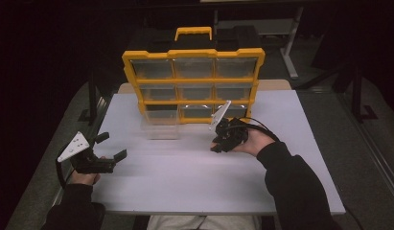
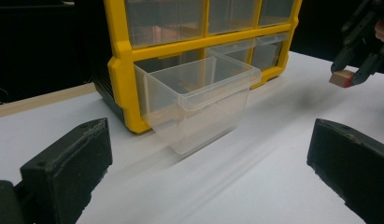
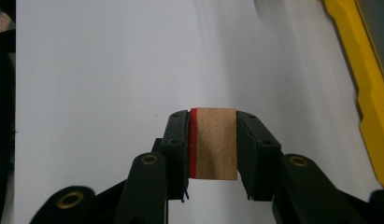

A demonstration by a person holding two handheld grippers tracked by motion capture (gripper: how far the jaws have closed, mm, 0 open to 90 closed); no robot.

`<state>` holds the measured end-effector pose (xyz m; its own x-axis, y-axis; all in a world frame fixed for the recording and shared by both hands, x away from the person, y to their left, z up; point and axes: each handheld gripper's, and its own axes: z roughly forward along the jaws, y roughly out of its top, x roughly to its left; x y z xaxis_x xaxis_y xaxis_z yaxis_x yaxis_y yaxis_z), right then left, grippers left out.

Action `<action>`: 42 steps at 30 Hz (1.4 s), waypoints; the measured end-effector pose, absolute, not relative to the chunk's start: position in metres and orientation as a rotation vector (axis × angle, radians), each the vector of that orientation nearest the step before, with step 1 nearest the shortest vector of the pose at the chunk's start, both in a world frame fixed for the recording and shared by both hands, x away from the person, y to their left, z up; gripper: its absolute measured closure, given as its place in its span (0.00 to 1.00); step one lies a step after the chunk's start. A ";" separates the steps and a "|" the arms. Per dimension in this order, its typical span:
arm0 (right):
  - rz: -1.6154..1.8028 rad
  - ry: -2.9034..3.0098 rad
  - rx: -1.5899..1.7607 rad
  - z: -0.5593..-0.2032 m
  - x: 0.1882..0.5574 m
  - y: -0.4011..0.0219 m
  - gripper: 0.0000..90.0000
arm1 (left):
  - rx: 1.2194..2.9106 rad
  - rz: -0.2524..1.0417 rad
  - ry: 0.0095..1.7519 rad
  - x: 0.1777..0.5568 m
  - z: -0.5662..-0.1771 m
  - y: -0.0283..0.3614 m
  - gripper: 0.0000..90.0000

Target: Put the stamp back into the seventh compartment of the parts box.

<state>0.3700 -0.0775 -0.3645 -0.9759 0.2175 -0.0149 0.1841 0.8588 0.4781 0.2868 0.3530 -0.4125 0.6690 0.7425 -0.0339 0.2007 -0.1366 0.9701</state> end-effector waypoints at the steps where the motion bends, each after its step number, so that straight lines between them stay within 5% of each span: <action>1: 0.754 2.958 0.321 -0.363 0.370 -0.077 0.72 | 1.681 0.561 0.774 0.287 -0.413 0.353 0.00; 42: 0.766 2.941 0.270 -0.330 0.393 -0.046 0.72 | 1.678 0.559 0.770 0.287 -0.412 0.354 0.00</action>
